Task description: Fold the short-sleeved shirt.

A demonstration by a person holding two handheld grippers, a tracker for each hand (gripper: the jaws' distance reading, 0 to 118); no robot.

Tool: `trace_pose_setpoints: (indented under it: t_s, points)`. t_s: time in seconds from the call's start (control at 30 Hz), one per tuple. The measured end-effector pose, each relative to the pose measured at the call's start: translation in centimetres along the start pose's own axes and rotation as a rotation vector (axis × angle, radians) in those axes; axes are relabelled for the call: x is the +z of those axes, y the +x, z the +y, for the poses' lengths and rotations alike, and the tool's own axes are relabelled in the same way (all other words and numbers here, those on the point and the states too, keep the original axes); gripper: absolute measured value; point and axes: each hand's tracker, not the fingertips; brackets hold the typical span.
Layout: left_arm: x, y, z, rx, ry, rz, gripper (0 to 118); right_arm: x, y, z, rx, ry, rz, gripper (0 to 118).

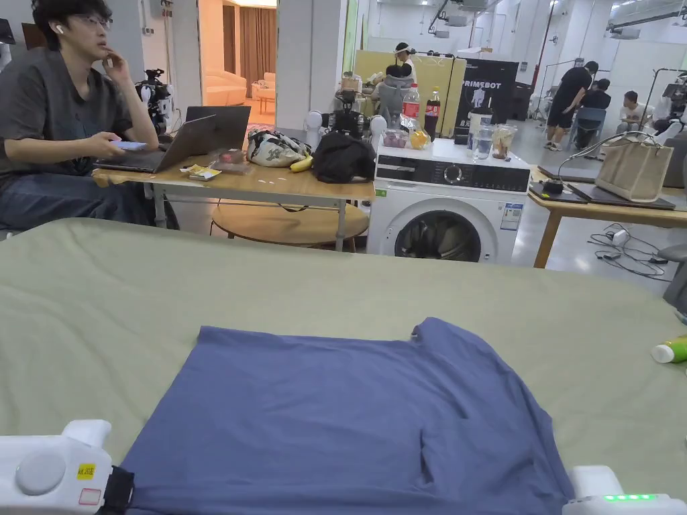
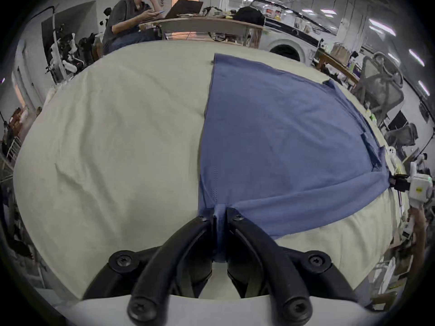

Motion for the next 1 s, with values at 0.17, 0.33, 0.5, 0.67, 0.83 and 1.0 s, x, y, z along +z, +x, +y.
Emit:
trace_pose_setpoints:
  t_s: [0.17, 0.33, 0.5, 0.67, 0.83, 1.0]
  points:
    - [2.1, 1.2, 1.3, -0.04, 0.143, 0.046, 48, 3.4, 0.0, 1.8, -0.078, 0.141, 0.028, 56]
    - [3.9, 4.0, 1.5, -0.093, 0.357, 0.05, 48, 4.7, -2.0, 3.0, -0.14, 0.319, 0.064, 56]
    - [5.4, 6.2, 0.3, -0.075, 0.557, 0.094, 48, 6.0, -4.8, 2.6, -0.178, 0.487, 0.045, 23]
    - [6.1, 7.7, -0.8, -0.074, 0.629, 0.146, 0, 7.4, -6.3, 2.3, -0.211, 0.57, 0.065, 0]
    - [6.8, 7.6, -0.7, -0.099, 0.542, 0.12, 0, 8.1, -6.3, 2.6, -0.234, 0.582, 0.091, 0]
    - [5.0, 5.5, -0.2, -0.048, 0.31, 0.046, 0, 7.6, -6.6, 2.3, -0.194, 0.55, 0.101, 0]
